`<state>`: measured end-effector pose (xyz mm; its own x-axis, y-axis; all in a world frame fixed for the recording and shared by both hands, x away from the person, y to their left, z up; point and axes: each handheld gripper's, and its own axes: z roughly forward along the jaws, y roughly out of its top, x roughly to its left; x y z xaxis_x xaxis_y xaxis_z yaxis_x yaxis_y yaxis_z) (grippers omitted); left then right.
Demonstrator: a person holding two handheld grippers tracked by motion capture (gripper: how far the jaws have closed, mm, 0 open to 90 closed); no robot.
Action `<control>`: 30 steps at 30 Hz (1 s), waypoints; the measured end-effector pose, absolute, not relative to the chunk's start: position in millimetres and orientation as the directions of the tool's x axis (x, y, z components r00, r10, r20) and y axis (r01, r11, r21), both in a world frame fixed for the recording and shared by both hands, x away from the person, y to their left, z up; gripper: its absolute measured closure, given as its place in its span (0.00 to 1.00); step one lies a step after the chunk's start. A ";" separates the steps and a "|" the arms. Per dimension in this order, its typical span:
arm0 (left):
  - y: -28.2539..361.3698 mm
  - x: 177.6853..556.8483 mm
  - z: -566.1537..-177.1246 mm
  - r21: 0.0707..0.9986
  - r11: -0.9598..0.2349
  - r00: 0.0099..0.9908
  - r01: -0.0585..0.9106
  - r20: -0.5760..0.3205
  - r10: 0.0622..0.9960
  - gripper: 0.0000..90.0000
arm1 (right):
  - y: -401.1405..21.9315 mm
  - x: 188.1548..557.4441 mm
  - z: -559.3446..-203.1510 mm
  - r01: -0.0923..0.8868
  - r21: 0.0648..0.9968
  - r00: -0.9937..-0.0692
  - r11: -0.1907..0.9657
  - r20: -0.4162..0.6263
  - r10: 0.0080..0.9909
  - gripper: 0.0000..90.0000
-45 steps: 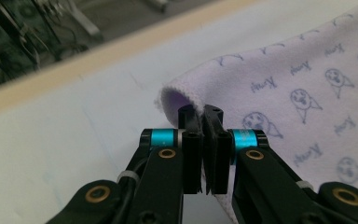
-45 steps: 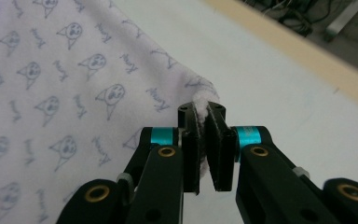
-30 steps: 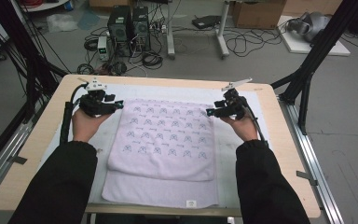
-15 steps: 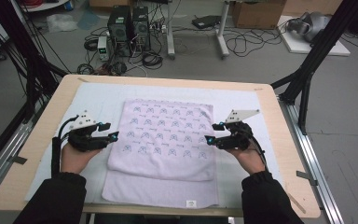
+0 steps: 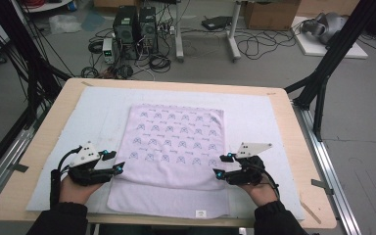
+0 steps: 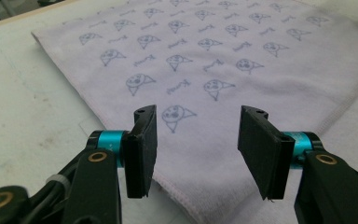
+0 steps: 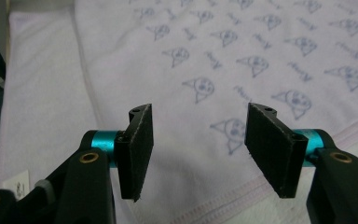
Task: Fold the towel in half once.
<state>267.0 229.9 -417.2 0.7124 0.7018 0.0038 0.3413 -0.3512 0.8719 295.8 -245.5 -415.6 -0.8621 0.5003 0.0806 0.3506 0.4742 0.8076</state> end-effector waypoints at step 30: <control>215.6 267.4 -444.9 0.776 -0.507 0.795 0.376 0.011 0.607 0.93 | -240.2 285.8 -446.5 0.379 0.747 -0.875 0.547 0.096 0.475 0.82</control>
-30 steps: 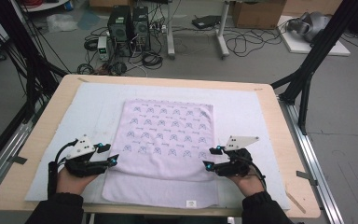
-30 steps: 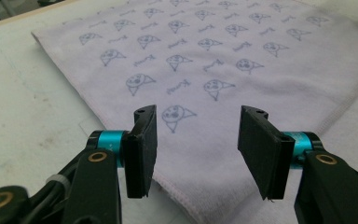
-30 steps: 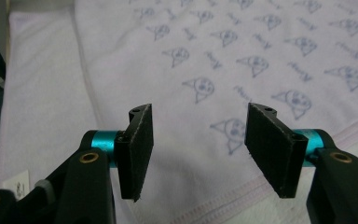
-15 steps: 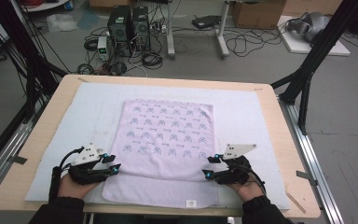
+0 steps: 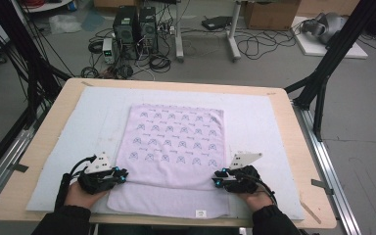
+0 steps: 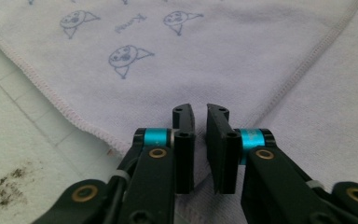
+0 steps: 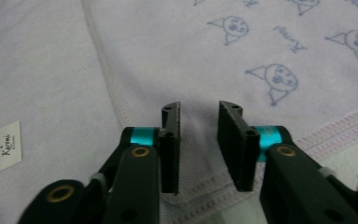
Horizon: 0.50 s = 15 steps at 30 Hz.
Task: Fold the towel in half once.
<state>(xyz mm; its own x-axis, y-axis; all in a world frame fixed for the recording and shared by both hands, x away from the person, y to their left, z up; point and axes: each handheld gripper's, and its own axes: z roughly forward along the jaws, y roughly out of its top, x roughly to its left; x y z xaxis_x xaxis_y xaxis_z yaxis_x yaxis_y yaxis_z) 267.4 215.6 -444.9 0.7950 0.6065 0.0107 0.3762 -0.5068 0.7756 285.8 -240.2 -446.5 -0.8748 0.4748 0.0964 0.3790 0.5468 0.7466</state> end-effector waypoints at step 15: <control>223.9 268.2 -437.5 0.817 -0.426 0.784 0.389 -0.050 0.619 0.98 | -245.4 288.4 -438.8 0.380 0.770 -0.875 0.512 0.120 0.469 0.97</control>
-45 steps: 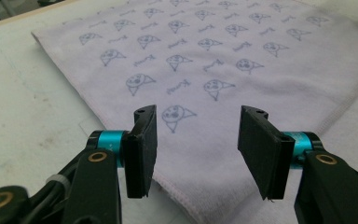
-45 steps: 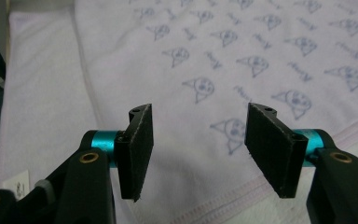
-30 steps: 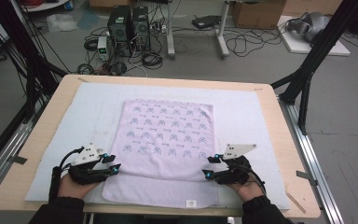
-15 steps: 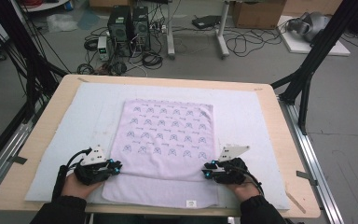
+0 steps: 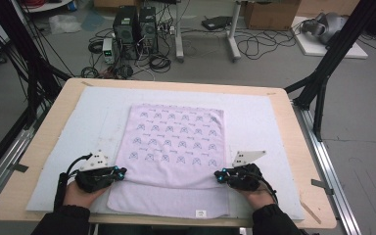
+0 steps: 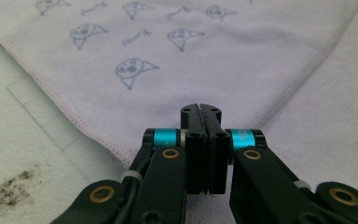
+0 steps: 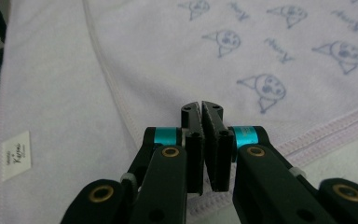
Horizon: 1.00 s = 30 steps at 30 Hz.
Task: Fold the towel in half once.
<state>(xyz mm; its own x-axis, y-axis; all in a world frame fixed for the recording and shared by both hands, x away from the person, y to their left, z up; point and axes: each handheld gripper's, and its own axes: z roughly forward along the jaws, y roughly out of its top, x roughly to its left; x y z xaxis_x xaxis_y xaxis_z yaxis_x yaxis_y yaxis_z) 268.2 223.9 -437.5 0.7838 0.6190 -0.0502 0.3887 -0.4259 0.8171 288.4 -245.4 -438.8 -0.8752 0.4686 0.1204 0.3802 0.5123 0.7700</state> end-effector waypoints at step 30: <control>236.5 217.6 -413.5 0.832 -0.421 0.807 0.362 -0.053 0.589 0.83 | -260.4 240.7 -413.5 0.347 0.793 -0.904 0.501 0.141 0.403 0.82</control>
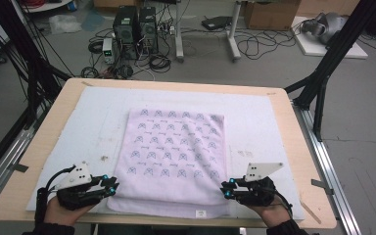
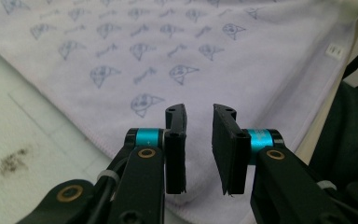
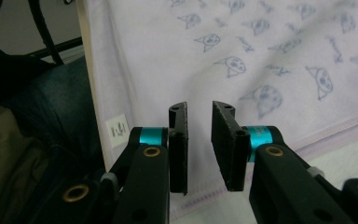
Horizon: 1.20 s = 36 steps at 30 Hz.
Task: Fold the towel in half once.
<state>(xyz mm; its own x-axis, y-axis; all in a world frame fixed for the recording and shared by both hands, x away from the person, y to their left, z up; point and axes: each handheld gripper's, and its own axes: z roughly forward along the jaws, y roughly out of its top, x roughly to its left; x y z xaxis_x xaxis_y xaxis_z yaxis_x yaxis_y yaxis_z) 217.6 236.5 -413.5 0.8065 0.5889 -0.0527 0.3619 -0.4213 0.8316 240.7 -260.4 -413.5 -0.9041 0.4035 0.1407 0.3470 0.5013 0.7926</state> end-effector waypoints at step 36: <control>250.1 197.0 -419.7 0.825 -0.440 0.819 0.355 -0.047 0.572 0.99 | -255.1 223.5 -414.9 0.287 0.788 -0.925 0.545 0.081 0.370 0.94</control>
<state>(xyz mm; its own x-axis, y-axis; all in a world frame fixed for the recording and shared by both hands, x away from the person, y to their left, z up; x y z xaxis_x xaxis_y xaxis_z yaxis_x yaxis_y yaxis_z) 197.0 250.1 -419.7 0.8190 0.5719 -0.0471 0.3550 -0.4405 0.8246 223.5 -255.1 -414.9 -0.9253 0.3704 0.0807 0.2868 0.5447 0.7881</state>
